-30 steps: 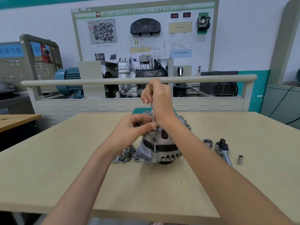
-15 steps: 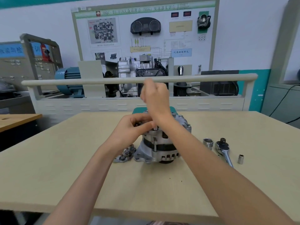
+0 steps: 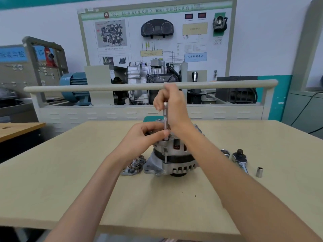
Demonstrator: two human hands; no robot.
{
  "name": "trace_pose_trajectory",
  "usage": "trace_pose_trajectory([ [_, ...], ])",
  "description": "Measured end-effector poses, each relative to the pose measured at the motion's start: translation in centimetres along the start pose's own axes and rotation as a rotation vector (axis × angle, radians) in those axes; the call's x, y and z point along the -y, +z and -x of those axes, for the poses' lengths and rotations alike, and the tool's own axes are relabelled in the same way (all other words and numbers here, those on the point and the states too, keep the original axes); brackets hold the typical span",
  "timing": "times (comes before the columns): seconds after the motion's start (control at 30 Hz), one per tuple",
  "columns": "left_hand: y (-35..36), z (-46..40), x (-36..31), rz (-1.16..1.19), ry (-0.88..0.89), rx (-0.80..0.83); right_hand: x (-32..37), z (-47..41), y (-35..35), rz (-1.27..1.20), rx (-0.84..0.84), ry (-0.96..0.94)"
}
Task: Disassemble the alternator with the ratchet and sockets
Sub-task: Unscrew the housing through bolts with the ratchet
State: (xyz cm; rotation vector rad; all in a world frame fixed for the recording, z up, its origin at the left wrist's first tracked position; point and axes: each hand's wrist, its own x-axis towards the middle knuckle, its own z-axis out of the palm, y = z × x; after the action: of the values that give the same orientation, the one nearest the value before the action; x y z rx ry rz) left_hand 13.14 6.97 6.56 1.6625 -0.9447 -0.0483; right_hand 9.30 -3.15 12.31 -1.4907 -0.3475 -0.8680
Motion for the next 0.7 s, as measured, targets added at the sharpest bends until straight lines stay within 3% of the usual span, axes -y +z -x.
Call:
trace_pose_trajectory([
  [0.1, -0.2, 0.0, 0.0, 0.039, -0.01, 0.013, -0.4, -0.5, -0.1, -0.306, 0.055, 0.126],
  [0.17, 0.0, 0.2, -0.2, 0.04, -0.005, -0.014, -0.5, 0.2, 0.3, -0.219, -0.001, 0.055],
  [0.2, 0.2, 0.2, -0.3, 0.035, 0.0, -0.034, -0.7, 0.7, 0.4, -0.018, -0.062, -0.072],
  [0.3, 0.3, 0.2, -0.4, -0.047, 0.004, -0.124, -2.2, 2.7, 1.0, 1.043, -0.318, -0.448],
  [0.37, 0.3, 0.2, -0.3, -0.098, -0.002, -0.159, -2.4, 3.2, 1.4, 1.258, -0.403, -0.491],
  [0.43, 0.3, 0.1, -0.3, -0.085, 0.008, -0.126, -1.8, 2.5, 1.4, 0.988, -0.333, -0.417],
  [0.53, 0.3, 0.2, -0.3, -0.013, 0.019, 0.003, -0.2, 0.6, 0.3, 0.184, -0.104, -0.083],
  [0.6, 0.3, 0.2, -0.1, 0.039, 0.007, 0.008, 0.1, -0.2, -0.2, -0.161, -0.021, 0.087],
  [0.67, 0.5, 0.3, -0.2, 0.062, -0.003, -0.033, -0.1, -0.1, -0.2, -0.274, -0.012, 0.084],
  [0.7, 0.6, 0.3, -0.4, 0.055, 0.003, -0.044, -0.1, 0.5, 0.1, -0.186, -0.046, 0.006],
])
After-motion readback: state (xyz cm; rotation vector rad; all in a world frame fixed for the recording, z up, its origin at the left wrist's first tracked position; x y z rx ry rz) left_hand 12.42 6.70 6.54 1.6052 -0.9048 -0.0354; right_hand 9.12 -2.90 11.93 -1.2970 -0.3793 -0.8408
